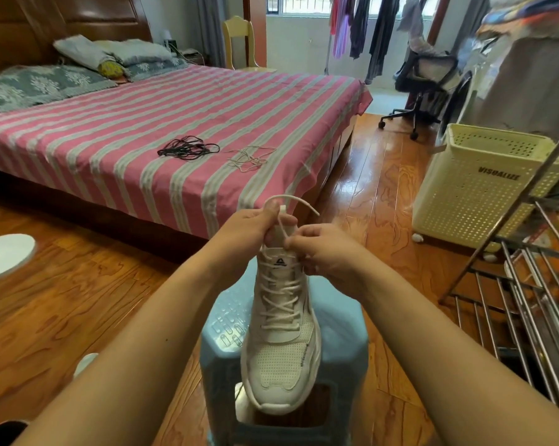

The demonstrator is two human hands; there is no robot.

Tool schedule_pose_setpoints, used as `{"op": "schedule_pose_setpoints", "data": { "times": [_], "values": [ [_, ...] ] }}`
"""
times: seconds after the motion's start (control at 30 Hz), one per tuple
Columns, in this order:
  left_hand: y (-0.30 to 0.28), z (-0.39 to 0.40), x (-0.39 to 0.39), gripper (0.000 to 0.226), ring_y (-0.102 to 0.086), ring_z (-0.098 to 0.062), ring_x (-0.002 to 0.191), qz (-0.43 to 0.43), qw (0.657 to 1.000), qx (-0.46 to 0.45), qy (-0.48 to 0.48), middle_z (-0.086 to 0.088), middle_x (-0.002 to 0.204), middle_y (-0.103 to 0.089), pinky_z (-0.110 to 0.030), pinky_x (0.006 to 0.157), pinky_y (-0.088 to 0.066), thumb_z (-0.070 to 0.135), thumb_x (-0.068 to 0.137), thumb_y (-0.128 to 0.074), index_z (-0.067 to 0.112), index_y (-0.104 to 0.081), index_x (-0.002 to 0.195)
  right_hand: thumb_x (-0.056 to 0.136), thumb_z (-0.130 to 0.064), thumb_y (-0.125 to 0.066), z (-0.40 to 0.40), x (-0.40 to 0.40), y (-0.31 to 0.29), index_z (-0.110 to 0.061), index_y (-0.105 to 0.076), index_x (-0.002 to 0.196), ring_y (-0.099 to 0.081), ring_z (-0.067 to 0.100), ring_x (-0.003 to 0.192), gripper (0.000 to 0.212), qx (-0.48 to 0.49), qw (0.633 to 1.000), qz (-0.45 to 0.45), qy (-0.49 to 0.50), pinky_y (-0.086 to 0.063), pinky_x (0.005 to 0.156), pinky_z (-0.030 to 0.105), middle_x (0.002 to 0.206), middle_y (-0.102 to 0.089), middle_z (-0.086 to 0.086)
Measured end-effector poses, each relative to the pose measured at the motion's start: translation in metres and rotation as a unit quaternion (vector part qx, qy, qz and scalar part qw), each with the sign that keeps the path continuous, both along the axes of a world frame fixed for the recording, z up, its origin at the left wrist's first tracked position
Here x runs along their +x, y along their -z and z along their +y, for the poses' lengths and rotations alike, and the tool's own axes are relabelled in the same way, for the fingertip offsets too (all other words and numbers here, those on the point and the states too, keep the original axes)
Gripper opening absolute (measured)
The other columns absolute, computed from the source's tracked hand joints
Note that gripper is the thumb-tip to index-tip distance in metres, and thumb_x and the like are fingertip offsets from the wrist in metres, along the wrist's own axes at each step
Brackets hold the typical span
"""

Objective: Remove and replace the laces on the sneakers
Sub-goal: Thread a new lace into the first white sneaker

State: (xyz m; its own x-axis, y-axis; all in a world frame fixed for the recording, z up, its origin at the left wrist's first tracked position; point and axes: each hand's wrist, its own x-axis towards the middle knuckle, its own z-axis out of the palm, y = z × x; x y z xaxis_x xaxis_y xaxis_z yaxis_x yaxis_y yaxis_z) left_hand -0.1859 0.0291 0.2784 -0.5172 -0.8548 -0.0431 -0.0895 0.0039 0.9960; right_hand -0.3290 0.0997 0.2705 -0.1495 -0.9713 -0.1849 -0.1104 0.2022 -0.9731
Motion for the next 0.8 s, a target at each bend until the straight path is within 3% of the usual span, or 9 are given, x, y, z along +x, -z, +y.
{"op": "schedule_pose_setpoints", "data": {
  "times": [0.13,0.2,0.27,0.33,0.4,0.47,0.57,0.7,0.8],
  "values": [
    [0.003,-0.008,0.000,0.038,-0.036,-0.009,0.047,-0.040,0.997,0.048,-0.051,0.009,0.046,-0.042,-0.029,0.058,-0.029,0.023,0.108,-0.050,0.016,-0.072,0.078,0.092,-0.007,-0.060,0.003,-0.001,0.002,-0.009,-0.063,0.090,-0.042,0.009,0.054,0.004,-0.018,0.992,-0.123,0.033,-0.041,0.059,0.024,0.065,-0.048,-0.001],
    [-0.003,-0.004,0.000,0.031,-0.048,-0.007,0.049,-0.106,0.994,-0.004,0.003,0.009,0.049,-0.054,-0.024,0.055,-0.037,0.008,0.099,-0.056,0.018,-0.071,0.074,0.096,-0.013,-0.063,0.006,0.001,-0.004,-0.004,-0.068,0.090,-0.049,0.005,0.053,0.013,-0.109,0.990,-0.073,0.045,-0.042,0.056,0.019,0.062,-0.056,-0.005],
    [-0.004,0.001,-0.003,0.016,-0.065,-0.009,0.070,-0.137,0.987,-0.053,0.069,0.000,0.074,-0.073,-0.024,0.066,-0.049,0.004,0.094,-0.061,0.015,-0.072,0.091,0.097,-0.022,-0.065,0.002,0.002,-0.008,-0.005,-0.076,0.096,-0.057,0.002,0.063,0.020,-0.179,0.982,0.008,0.061,-0.045,0.060,0.018,0.076,-0.064,-0.003],
    [0.001,0.002,-0.004,0.015,-0.072,-0.021,0.094,-0.128,0.981,-0.100,0.106,-0.012,0.100,-0.077,-0.040,0.084,-0.058,0.011,0.098,-0.061,0.013,-0.073,0.108,0.097,-0.027,-0.065,-0.005,0.002,-0.007,-0.018,-0.079,0.106,-0.065,0.003,0.088,0.019,-0.198,0.974,0.090,0.059,-0.054,0.077,0.023,0.105,-0.067,-0.001],
    [0.003,0.004,-0.002,0.022,-0.071,-0.027,0.095,-0.119,0.981,-0.123,0.088,-0.020,0.104,-0.074,-0.056,0.091,-0.054,0.020,0.103,-0.054,0.012,-0.074,0.108,0.101,-0.035,-0.057,-0.010,-0.001,-0.001,-0.026,-0.074,0.119,-0.066,0.005,0.102,0.026,-0.192,0.962,0.190,0.043,-0.055,0.088,0.027,0.114,-0.070,-0.006],
    [0.003,0.002,0.002,0.030,-0.071,-0.028,0.098,-0.069,0.990,-0.096,0.080,-0.023,0.107,-0.074,-0.048,0.090,-0.056,0.022,0.107,-0.050,0.003,-0.073,0.109,0.104,-0.044,-0.046,-0.010,-0.004,0.003,-0.027,-0.070,0.122,-0.066,0.002,0.092,0.035,-0.153,0.962,0.224,0.026,-0.053,0.076,0.025,0.104,-0.073,-0.011],
    [0.000,0.001,0.009,0.033,-0.073,-0.013,0.091,-0.019,0.994,-0.057,0.091,-0.016,0.104,-0.077,-0.018,0.078,-0.055,0.018,0.107,-0.048,-0.004,-0.073,0.111,0.105,-0.047,-0.043,-0.009,-0.007,0.004,-0.019,-0.073,0.088,-0.059,0.011,0.065,0.044,-0.128,0.973,0.192,0.021,-0.049,0.066,0.042,0.073,-0.068,-0.002],
    [0.004,-0.002,0.015,0.029,-0.070,-0.014,0.100,-0.041,0.994,-0.057,0.088,-0.002,0.102,-0.078,-0.019,0.087,-0.050,0.021,0.106,-0.051,0.009,-0.078,0.110,0.097,-0.024,-0.061,-0.008,-0.023,-0.008,-0.022,-0.079,0.092,-0.060,0.008,0.060,0.018,-0.116,0.940,0.302,0.111,-0.052,0.059,0.031,0.076,-0.071,-0.006],
    [0.006,-0.001,0.020,0.021,-0.068,-0.011,0.087,-0.087,0.988,-0.092,0.086,0.004,0.084,-0.075,-0.021,0.082,-0.051,0.022,0.100,-0.063,0.012,-0.081,0.101,0.093,-0.013,-0.063,0.006,-0.030,-0.013,-0.026,-0.079,0.101,-0.050,0.005,0.046,0.022,-0.019,0.946,0.320,0.045,-0.041,0.043,0.021,0.084,-0.072,-0.003]
  ]
}}
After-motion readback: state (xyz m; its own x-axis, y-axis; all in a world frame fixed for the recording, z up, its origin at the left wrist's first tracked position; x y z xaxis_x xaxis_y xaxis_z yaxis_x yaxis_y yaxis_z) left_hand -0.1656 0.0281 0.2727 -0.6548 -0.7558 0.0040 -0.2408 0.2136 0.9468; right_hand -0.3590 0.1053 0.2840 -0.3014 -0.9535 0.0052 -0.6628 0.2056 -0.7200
